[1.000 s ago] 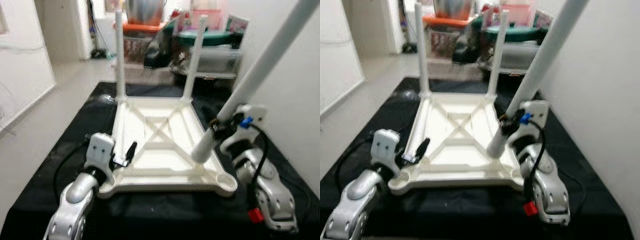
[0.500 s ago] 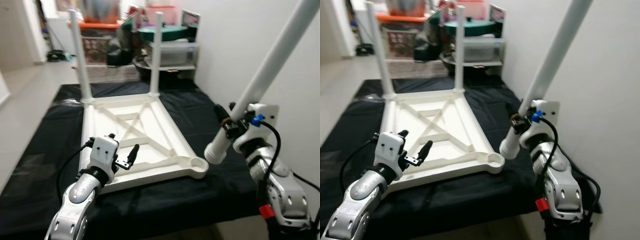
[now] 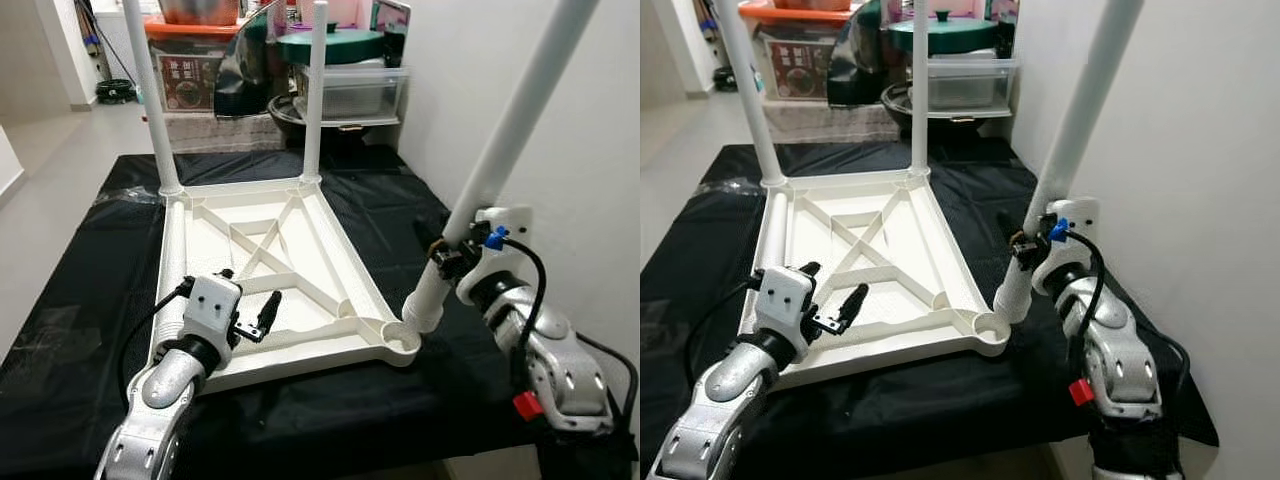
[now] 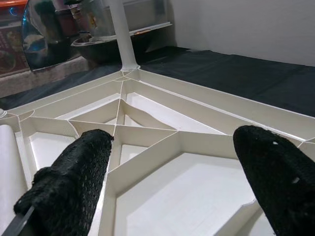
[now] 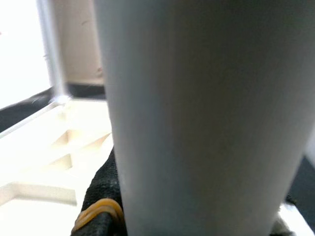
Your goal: Building children table
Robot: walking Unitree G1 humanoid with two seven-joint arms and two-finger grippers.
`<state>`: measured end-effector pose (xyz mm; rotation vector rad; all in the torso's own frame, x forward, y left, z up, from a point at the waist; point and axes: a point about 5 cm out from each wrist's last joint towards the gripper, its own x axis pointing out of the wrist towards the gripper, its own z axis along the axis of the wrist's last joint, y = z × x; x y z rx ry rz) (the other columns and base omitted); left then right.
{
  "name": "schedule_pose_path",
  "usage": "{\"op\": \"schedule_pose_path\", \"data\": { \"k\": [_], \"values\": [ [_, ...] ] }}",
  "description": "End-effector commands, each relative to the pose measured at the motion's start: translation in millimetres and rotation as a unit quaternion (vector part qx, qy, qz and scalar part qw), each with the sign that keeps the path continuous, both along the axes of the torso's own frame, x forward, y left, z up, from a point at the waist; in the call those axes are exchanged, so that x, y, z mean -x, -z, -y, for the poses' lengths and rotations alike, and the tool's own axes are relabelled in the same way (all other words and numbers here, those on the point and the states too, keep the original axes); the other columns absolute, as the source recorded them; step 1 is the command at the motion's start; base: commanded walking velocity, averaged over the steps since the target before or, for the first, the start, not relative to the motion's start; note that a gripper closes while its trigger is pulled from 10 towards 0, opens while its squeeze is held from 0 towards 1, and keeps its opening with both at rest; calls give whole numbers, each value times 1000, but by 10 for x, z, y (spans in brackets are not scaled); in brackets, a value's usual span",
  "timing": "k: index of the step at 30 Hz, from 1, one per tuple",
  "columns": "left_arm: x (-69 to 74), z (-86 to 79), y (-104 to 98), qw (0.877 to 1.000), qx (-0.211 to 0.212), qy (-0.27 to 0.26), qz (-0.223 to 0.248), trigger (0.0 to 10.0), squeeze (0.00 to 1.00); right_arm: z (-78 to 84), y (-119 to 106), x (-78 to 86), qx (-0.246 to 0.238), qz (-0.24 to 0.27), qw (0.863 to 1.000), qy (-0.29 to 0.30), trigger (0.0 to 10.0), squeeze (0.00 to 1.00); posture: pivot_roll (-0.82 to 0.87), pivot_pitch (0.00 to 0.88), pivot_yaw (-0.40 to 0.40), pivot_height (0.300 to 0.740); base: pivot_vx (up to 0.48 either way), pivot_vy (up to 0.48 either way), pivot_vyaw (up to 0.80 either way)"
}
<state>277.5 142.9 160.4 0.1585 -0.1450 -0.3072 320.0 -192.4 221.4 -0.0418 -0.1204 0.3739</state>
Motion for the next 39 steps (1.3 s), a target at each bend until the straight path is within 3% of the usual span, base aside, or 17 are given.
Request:
{"op": "schedule_pose_path", "data": {
  "k": [1, 3, 9, 20, 33, 39],
  "values": [
    [-4, -6, 38, 1000, -7, -2, -3, 10000, 0, -20, 2, -20, 15, -1, 999, -28, 10000, 0, 46, 0, -77, 740, 0, 0, 0],
    [3, -17, 34, 1000, -5, -7, -3, 10000, 0, 36, 47, -33, 34, -15, 998, -50, 10000, 0, 53, 0, -87, 740, 0, 0, 0],
    [41, -20, 70, 1000, -4, -12, -7, 10000, 0, 149, -22, -33, 0, -18, 995, -96, 10000, 0, 55, 0, -94, 740, 0, 0, 0],
    [17, -20, 75, 1000, -4, -7, -11, 10000, 0, 83, 25, -5, -40, -12, 990, -133, 10000, 0, 59, 0, -87, 740, 0, 0, 0],
    [34, -21, 103, 1000, -6, -9, -14, 10000, 0, 44, 177, 31, 3, -28, 986, -163, 10000, 0, 67, 0, -92, 740, 0, 0, 0],
    [17, -16, 103, 1000, -6, -8, -14, 10000, 0, 191, 193, 44, 33, -30, 988, -146, 10000, 0, 56, 0, -87, 740, 0, 0, 0]
  ]
}}
